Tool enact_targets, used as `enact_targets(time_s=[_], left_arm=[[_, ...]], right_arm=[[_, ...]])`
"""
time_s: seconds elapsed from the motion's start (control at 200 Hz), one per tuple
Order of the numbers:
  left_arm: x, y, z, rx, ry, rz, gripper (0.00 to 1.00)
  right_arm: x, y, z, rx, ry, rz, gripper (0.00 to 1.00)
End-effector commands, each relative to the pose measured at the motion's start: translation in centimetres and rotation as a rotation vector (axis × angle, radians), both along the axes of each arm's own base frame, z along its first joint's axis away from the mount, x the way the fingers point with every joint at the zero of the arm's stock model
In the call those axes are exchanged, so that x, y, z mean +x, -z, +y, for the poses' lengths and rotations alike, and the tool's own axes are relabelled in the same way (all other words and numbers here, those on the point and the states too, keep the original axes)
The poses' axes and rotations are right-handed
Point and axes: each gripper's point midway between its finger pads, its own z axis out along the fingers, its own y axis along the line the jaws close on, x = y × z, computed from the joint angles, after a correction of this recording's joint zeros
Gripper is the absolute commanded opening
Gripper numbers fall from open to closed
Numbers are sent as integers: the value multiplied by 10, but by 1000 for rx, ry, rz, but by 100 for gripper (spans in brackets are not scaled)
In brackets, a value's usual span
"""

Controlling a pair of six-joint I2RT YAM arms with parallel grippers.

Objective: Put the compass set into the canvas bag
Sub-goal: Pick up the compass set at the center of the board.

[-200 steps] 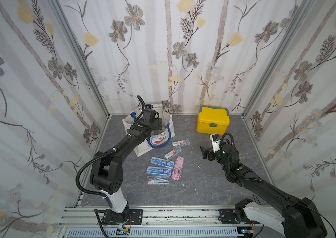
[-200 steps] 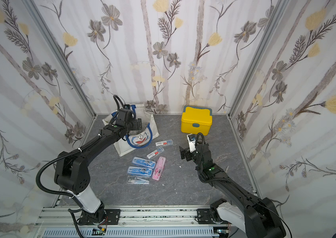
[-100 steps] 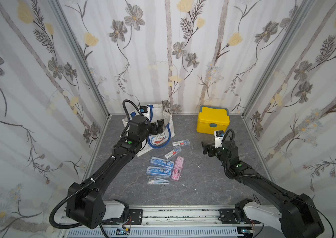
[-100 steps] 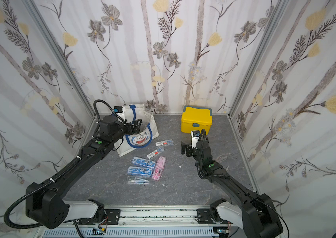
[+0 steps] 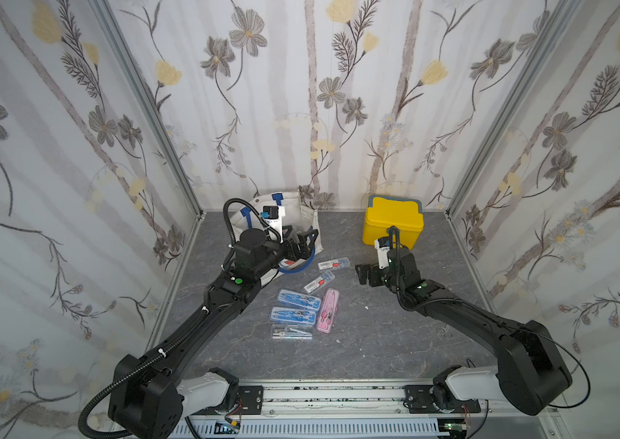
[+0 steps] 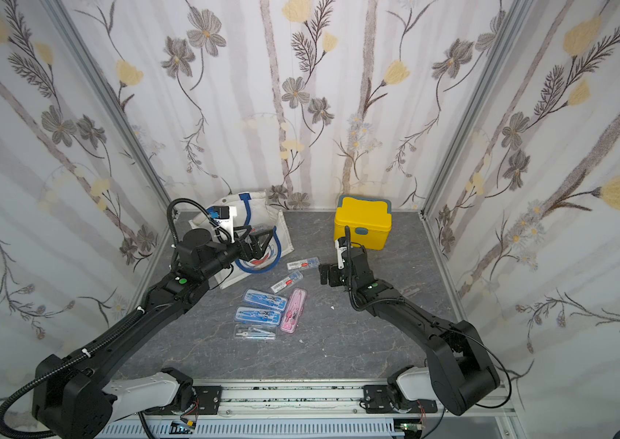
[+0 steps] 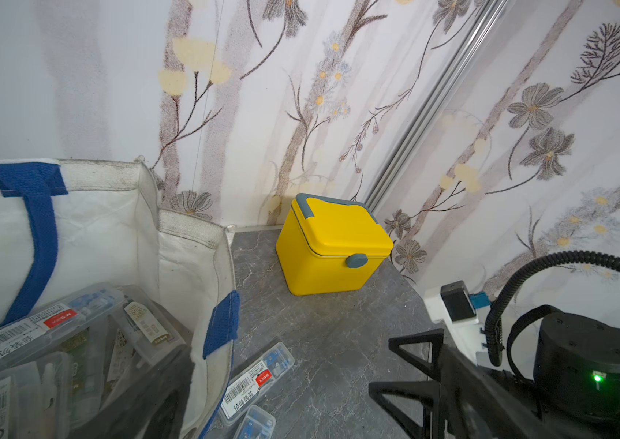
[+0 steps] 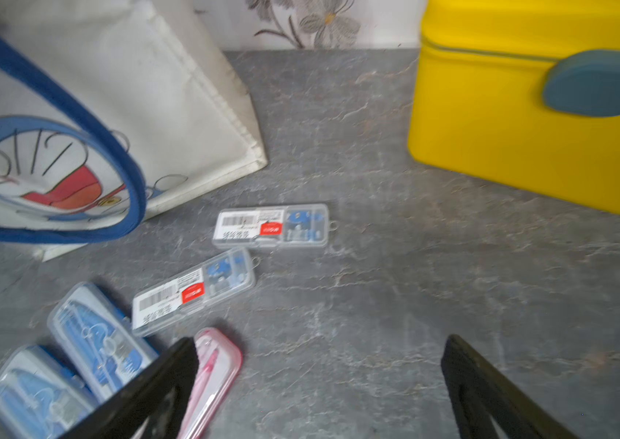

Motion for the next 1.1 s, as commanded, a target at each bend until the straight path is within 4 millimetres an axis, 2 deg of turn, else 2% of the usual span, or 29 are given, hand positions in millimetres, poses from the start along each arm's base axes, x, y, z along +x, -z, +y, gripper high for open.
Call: enact_targets(time_s=[0.0,0.225,0.265,0.315,0.335,0.435,0.61,0.874,1.099], left_arm=[[2,-9,4,-38,-31,-27,100],[3,-1,10,-29,-65,-19,100],[3,1,10,-28,-68,-18,100],[3,2,11,-27,-70,-16,100],[3,3,10,-26,-68,-15,100],[4,4,10,-21,-69,-17,100],[3,7,12,-5,-74,-19,100],[6,14,10,2,-71,-14,100],[7,17,8,-2,-64,-15,100]], right_arm=[[-18,19,24,-36,-41,74,100],[-61,48,85,-64,-188,189,100],[-75,51,103,-81,-235,196,99],[-84,52,115,-93,-257,200,100],[-87,66,118,-118,-264,227,100],[-99,80,132,-151,-290,261,100],[-113,93,131,-211,-304,286,100],[-114,111,113,-303,-249,315,100],[-117,118,116,-285,-248,342,99]])
